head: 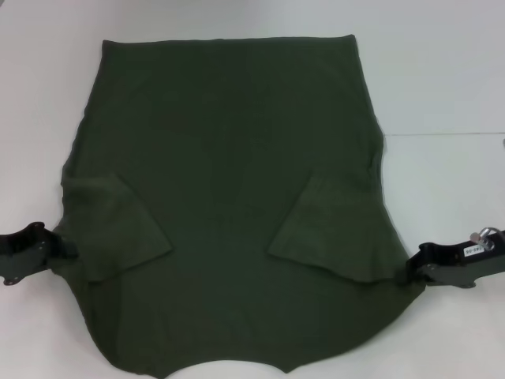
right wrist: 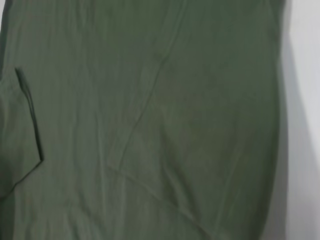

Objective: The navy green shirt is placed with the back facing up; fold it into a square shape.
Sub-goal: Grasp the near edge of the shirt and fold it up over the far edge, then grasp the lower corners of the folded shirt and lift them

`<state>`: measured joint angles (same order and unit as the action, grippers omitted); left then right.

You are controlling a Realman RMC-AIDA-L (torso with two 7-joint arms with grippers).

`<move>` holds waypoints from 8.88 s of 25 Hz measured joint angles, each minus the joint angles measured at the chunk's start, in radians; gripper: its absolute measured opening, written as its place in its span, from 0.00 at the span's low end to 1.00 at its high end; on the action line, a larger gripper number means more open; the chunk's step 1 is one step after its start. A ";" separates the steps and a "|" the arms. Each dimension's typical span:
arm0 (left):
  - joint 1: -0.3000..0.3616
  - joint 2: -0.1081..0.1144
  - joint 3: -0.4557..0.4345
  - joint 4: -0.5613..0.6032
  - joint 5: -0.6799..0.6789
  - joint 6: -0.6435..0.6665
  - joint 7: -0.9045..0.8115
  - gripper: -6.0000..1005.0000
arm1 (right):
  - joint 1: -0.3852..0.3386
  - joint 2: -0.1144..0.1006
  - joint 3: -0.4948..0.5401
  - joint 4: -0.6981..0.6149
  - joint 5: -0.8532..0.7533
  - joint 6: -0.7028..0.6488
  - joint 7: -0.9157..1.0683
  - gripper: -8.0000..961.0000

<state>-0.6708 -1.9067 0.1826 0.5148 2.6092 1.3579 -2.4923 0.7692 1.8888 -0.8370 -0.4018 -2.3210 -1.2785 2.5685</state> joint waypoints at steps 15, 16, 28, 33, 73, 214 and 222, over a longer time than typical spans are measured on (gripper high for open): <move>0.001 0.001 -0.004 0.000 0.000 0.000 0.007 0.02 | -0.009 0.001 0.000 -0.034 -0.004 0.003 -0.020 0.08; 0.001 0.001 -0.004 0.000 0.000 -0.001 0.007 0.02 | -0.008 -0.001 0.001 -0.033 -0.004 0.005 -0.015 0.08; -0.007 0.002 -0.005 -0.001 -0.004 -0.004 0.006 0.02 | -0.007 -0.005 0.009 -0.034 -0.002 0.002 -0.009 0.33; -0.007 0.002 -0.006 -0.001 -0.006 -0.005 0.006 0.02 | 0.001 0.002 0.002 -0.036 0.000 -0.006 -0.041 0.40; 0.091 0.050 -0.009 0.147 -0.003 0.453 0.029 0.02 | -0.100 -0.071 0.062 -0.143 -0.001 -0.329 -0.188 0.02; -0.005 -0.126 0.403 -0.029 -0.276 -0.571 0.507 0.18 | -0.060 -0.037 0.132 -0.096 0.502 0.177 -0.548 0.90; -0.008 -0.121 0.398 -0.019 -0.276 -0.567 0.491 0.05 | -0.056 -0.056 0.103 -0.102 0.481 0.174 -0.491 0.90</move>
<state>-0.6783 -2.0282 0.5806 0.4961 2.3333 0.7912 -2.0012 0.7132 1.8332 -0.7339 -0.5037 -1.8397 -1.1046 2.0779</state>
